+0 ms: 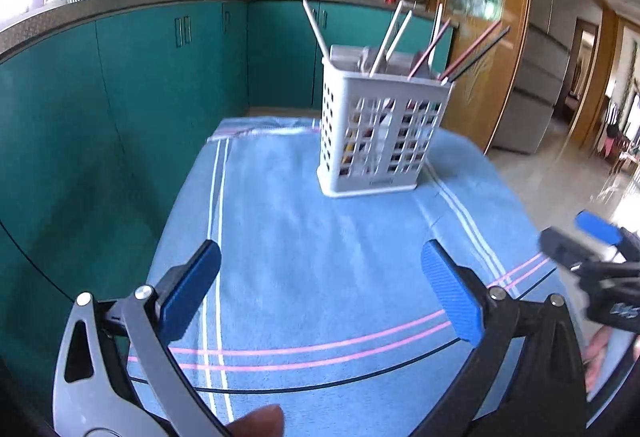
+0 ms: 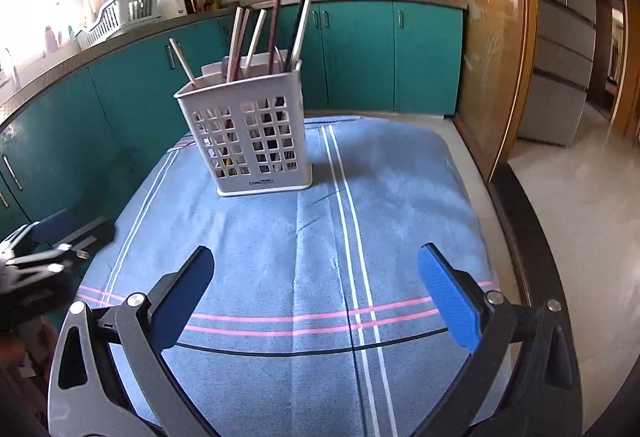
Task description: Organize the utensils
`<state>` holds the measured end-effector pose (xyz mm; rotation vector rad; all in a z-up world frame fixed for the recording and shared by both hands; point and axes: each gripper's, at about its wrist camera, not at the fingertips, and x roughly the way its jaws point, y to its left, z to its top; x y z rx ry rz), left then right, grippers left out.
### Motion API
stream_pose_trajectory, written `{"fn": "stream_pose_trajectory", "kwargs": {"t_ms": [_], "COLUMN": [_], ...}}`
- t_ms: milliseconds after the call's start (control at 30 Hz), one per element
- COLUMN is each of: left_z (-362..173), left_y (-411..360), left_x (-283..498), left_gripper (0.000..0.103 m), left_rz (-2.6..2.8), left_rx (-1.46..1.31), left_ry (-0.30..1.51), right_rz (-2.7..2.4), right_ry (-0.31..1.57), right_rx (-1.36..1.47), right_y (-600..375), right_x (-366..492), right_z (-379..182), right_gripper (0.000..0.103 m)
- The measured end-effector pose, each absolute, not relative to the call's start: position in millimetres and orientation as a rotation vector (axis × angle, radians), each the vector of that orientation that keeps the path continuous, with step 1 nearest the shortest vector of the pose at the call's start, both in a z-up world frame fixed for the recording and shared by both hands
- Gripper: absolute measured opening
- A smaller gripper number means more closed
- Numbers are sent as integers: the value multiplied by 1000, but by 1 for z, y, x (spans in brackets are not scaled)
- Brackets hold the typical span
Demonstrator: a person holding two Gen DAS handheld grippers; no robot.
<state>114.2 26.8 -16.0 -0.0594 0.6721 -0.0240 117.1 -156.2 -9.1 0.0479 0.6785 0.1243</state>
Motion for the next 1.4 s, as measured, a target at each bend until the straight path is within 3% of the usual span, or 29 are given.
{"fn": "stream_pose_trajectory", "kwargs": {"t_ms": [1400], "left_z": [-12], "left_y": [26], "left_x": [111], "left_gripper": [99], "left_rz": [-37], "left_rx": [-62], "left_ry": [639], "right_rz": [108], "right_ry": [645], "right_rx": [22], "right_y": [-156], "right_x": [108], "right_z": [-16], "right_gripper": [100]}}
